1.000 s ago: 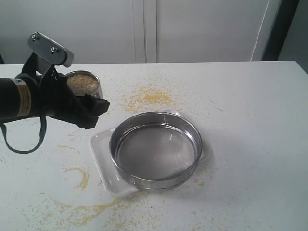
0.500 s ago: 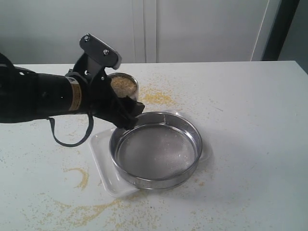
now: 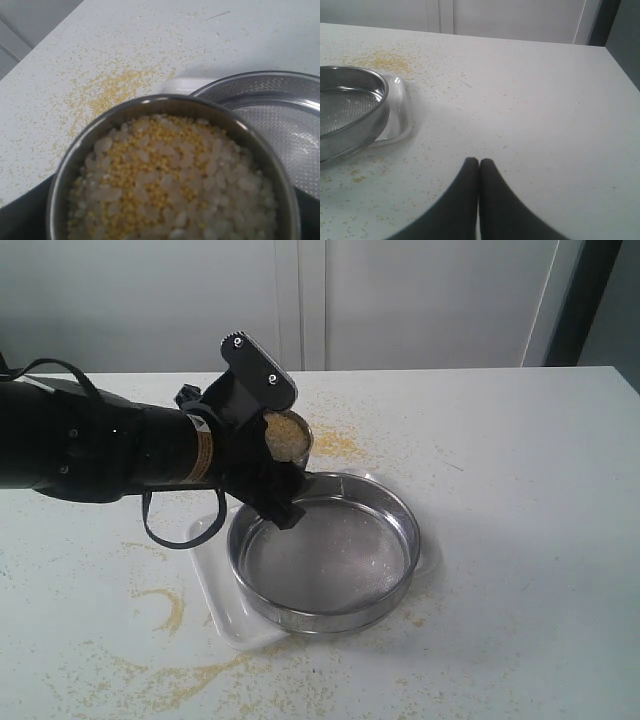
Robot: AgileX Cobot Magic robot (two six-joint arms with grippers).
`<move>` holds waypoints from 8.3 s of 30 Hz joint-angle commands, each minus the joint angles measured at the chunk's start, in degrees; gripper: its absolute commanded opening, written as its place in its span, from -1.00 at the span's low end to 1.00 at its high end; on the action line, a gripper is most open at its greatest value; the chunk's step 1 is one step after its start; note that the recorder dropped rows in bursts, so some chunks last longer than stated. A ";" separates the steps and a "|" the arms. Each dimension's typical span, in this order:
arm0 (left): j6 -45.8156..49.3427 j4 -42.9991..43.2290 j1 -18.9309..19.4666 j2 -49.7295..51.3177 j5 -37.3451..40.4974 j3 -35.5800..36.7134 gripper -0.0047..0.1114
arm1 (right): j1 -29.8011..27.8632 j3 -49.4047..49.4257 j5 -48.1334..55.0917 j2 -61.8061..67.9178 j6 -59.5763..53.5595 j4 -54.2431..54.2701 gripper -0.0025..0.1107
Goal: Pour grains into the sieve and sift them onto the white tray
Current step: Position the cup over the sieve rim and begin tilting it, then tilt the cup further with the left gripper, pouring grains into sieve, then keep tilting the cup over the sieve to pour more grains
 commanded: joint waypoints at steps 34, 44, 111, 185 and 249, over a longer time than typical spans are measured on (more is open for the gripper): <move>-1.58 9.57 -4.46 -0.65 11.42 -0.65 -0.92 | -0.47 0.26 -0.34 -0.33 -0.22 0.05 -0.96; 0.13 9.57 -4.46 2.03 10.72 -2.73 -0.92 | -0.47 0.26 -0.34 -0.33 -0.22 0.05 -0.96; 26.13 9.57 -5.07 4.27 8.95 -4.29 -0.92 | -0.47 0.26 -0.34 -0.33 -0.22 0.05 -0.96; 36.82 9.57 -5.07 4.30 8.95 -4.29 -0.92 | -0.47 0.26 -0.34 -0.33 -0.22 0.35 -0.96; 44.48 9.57 -4.96 9.02 16.92 -4.66 -0.92 | -0.47 0.26 -0.34 -0.33 -0.22 0.35 -0.96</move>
